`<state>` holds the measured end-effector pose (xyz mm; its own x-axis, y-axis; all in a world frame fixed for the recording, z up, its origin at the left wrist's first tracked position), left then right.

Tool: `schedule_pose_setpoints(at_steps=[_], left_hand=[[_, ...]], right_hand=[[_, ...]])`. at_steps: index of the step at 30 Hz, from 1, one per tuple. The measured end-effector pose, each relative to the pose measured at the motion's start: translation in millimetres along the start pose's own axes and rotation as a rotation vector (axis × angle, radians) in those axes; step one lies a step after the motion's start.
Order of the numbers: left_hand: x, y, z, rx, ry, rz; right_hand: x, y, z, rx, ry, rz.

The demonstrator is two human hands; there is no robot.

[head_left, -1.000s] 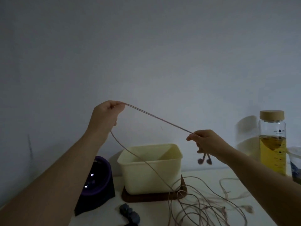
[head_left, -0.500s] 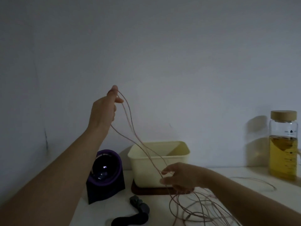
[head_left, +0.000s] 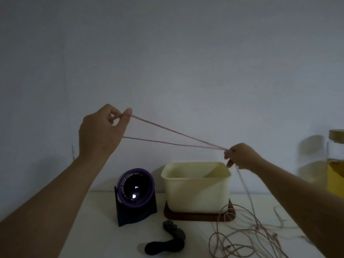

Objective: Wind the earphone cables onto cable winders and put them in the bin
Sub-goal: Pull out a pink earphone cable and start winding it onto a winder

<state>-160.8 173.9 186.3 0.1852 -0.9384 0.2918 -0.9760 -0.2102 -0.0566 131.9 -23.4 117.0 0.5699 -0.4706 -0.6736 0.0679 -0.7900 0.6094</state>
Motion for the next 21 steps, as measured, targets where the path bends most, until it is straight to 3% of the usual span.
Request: schedule_pose_setpoints(at_steps=[4,7,13,18,21], left_hand=[[-16,-12,20,-0.135,0.029,-0.166],[-17,-26,34,-0.276,0.052,-0.249],[-8,-47,54,-0.45,0.177,-0.146],[15,-68,66,-0.593,0.267,0.067],[50,-82,83,-0.806,0.331,0.286]], right_hand=[[-17,44,-14,0.222,0.127,-0.001],[-44,71,-16,0.276,0.281,0.008],[-90,112,-17,0.459,0.607,0.243],[-123,121,-7,0.282,0.593,0.023],[-143,117,7,0.018,0.554,-0.293]])
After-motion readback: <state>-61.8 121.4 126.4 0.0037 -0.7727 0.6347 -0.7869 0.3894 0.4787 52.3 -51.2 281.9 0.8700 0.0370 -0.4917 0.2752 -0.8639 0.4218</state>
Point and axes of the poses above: each hand's wrist, its own z-axis away from the middle knuckle, its own y-axis out of the back of the hand, x = y × z, the point moved 2 cm from there along -z, towards the middle knuckle, and after that the axes turned 10 degrees about x, right-handed, at the moved point
